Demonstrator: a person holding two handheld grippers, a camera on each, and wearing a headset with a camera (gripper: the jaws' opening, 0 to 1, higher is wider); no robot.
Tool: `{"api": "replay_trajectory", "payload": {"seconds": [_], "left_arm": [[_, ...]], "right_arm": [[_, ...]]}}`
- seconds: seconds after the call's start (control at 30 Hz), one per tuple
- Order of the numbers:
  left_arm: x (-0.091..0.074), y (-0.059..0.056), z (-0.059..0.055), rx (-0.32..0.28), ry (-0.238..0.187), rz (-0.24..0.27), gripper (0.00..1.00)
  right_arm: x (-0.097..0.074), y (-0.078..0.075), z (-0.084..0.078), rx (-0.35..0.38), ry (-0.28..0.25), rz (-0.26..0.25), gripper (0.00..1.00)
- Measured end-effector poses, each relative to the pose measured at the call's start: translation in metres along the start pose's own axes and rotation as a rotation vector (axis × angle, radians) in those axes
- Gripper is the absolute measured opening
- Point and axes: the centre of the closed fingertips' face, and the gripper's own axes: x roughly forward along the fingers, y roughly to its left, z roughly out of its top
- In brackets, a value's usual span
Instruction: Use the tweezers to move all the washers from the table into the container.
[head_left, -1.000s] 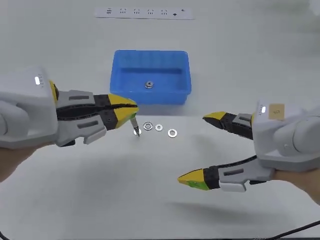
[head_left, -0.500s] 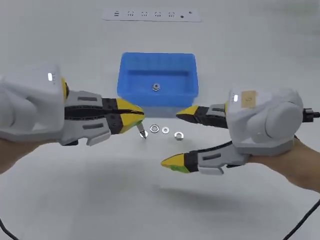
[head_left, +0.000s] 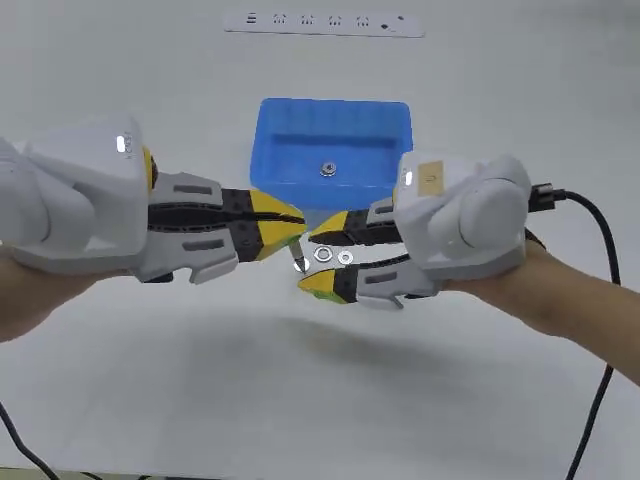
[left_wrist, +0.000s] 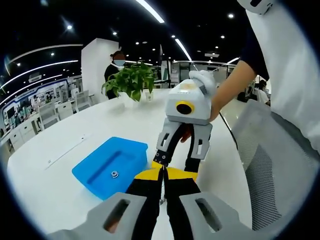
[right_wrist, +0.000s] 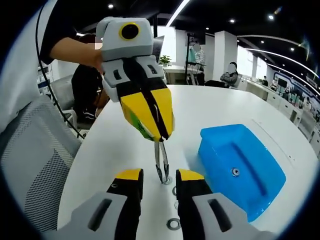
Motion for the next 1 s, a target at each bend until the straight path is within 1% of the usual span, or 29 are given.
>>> {"api": "replay_trajectory", "payload": {"seconds": [0.1,0.23,0.37,0.47,0.57,0.67,0.7,0.73,0.77,0.83,0.93,1.0], "left_arm": [[0.002,-0.004,0.001,0.012,0.003,-0.025,0.05],[0.003,-0.004,0.001,0.020,0.010,-0.036,0.05],[0.002,-0.003,0.001,0.018,0.012,-0.045,0.05],[0.002,-0.005,0.000,0.020,0.014,-0.058,0.05],[0.002,-0.006,0.000,0.026,0.021,-0.078,0.05],[0.002,-0.006,0.000,0.035,0.031,-0.089,0.05],[0.002,-0.005,0.000,0.036,0.033,-0.091,0.05],[0.002,-0.005,0.000,0.035,0.034,-0.093,0.05],[0.003,-0.004,0.000,0.035,0.036,-0.093,0.05],[0.003,-0.002,0.000,0.030,0.036,-0.087,0.05],[0.003,-0.002,0.001,0.027,0.035,-0.084,0.05],[0.004,-0.001,0.001,0.025,0.039,-0.076,0.05]], "right_arm": [[0.003,-0.001,-0.001,-0.004,0.009,0.036,0.22],[0.006,-0.002,0.002,0.001,0.004,0.064,0.16],[0.008,0.004,0.006,-0.003,-0.006,0.114,0.13],[0.009,0.004,0.006,-0.018,-0.007,0.138,0.13],[0.009,0.006,0.006,-0.019,-0.019,0.189,0.12],[0.011,0.007,0.005,-0.032,-0.025,0.222,0.12],[0.012,0.007,0.004,-0.039,-0.022,0.227,0.12],[0.013,0.007,0.002,-0.076,-0.010,0.230,0.12],[0.013,0.008,0.003,-0.123,-0.017,0.233,0.11],[0.013,0.009,0.004,-0.126,-0.017,0.228,0.10],[0.012,0.009,0.004,-0.150,-0.019,0.221,0.09],[0.012,0.007,0.004,-0.149,-0.019,0.215,0.09]]}}
